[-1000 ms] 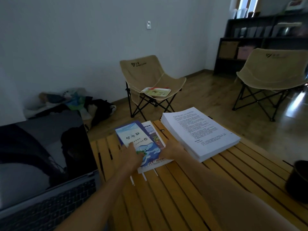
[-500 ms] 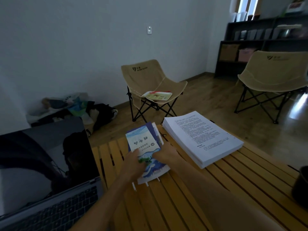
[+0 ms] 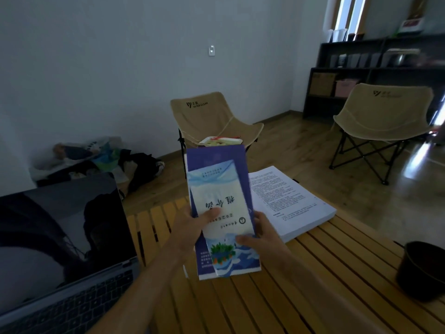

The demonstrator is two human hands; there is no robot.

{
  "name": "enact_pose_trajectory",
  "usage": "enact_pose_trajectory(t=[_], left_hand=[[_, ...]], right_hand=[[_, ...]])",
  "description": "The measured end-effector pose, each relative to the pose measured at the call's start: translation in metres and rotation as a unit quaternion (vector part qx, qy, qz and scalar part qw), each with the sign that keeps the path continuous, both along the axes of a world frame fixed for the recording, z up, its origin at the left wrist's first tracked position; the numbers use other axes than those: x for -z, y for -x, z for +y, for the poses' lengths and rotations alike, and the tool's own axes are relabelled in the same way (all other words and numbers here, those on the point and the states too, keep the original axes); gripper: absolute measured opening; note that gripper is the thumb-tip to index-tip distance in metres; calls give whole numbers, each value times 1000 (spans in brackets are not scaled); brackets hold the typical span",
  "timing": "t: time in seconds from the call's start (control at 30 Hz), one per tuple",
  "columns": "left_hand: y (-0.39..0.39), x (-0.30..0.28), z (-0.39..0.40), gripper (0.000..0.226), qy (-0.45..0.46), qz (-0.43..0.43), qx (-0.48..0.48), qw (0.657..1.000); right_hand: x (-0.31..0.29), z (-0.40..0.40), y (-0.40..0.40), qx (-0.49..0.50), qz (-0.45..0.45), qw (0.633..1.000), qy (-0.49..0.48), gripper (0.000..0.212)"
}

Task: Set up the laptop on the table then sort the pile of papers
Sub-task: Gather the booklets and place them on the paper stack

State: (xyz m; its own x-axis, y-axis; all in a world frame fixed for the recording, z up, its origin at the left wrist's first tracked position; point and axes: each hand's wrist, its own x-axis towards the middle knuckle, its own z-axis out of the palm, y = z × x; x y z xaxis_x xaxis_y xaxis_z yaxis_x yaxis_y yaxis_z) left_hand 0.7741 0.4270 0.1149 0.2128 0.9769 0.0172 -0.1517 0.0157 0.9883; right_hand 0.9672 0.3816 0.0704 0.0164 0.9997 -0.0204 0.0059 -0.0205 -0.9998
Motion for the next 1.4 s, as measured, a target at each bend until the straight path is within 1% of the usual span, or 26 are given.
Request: enact_pose_trajectory(t=[0.03, 0.13, 0.2, 0.23, 0.33, 0.4, 0.43, 0.5, 0.53, 0.6, 0.67, 0.7, 0.77, 0.83, 0.9, 1.0, 1.1, 1.2, 1.27, 1.4], left_hand=[[-3, -6, -6, 29, -33, 17, 8, 999], [-9, -17, -22, 27, -112, 61, 27, 991], [-9, -13, -31, 31, -133, 83, 26, 987], [-10, -6, -35, 36, -135, 96, 22, 986], [-11, 24, -37, 50, -106, 115, 10, 988], [-17, 37, -34, 49, -97, 112, -3, 989], [-21, 38, -31, 45, -97, 109, -17, 989], [-32, 34, -23, 34, -93, 101, -60, 989], [-40, 33, -16, 33, -84, 93, -81, 989], [-60, 31, 5, 42, -44, 78, -102, 991], [-86, 31, 29, 48, -4, 97, -82, 992], [-101, 32, 42, 46, 7, 115, -64, 991], [-128, 32, 61, 39, 28, 129, -44, 990], [-149, 36, 76, 40, 36, 149, -46, 987], [-158, 41, 84, 46, 37, 183, -57, 981], [-162, 48, 92, 43, 22, 230, -58, 971], [-162, 52, 98, 42, -5, 268, -62, 961], [-160, 56, 102, 45, -30, 318, -38, 947], [-157, 57, 100, 47, -40, 338, -21, 940], [-152, 59, 90, 55, -68, 353, -20, 933]], right_hand=[[-8, -1, -4, 15, 3, 1000, -4, 53], [-30, -1, -11, 27, -36, 998, -41, 37], [-33, -6, -11, 28, -62, 996, -60, 32], [-29, -9, -10, 26, -70, 996, -57, 33], [-2, -14, -3, 16, -65, 998, -20, 45], [6, -10, 0, 42, -60, 997, -4, 48], [5, -7, -1, 59, -66, 996, -1, 44], [-5, 0, -8, 105, -92, 990, 2, 30], [-12, 4, -15, 127, -108, 986, -1, 28], [-23, 14, -35, 159, -136, 978, -4, 33], [-33, 27, -59, 189, -169, 967, 13, 40], [-35, 34, -71, 204, -189, 960, 26, 40], [-39, 47, -93, 216, -236, 946, 48, 36], [-38, 60, -112, 212, -272, 936, 68, 31], [-32, 75, -125, 203, -289, 932, 83, 32], [-23, 90, -130, 203, -298, 928, 90, 38], [-9, 96, -127, 207, -318, 921, 84, 37], [-2, 96, -126, 208, -345, 913, 69, 40], [-1, 94, -125, 205, -363, 907, 65, 43], [-6, 78, -123, 203, -342, 916, 50, 44]])
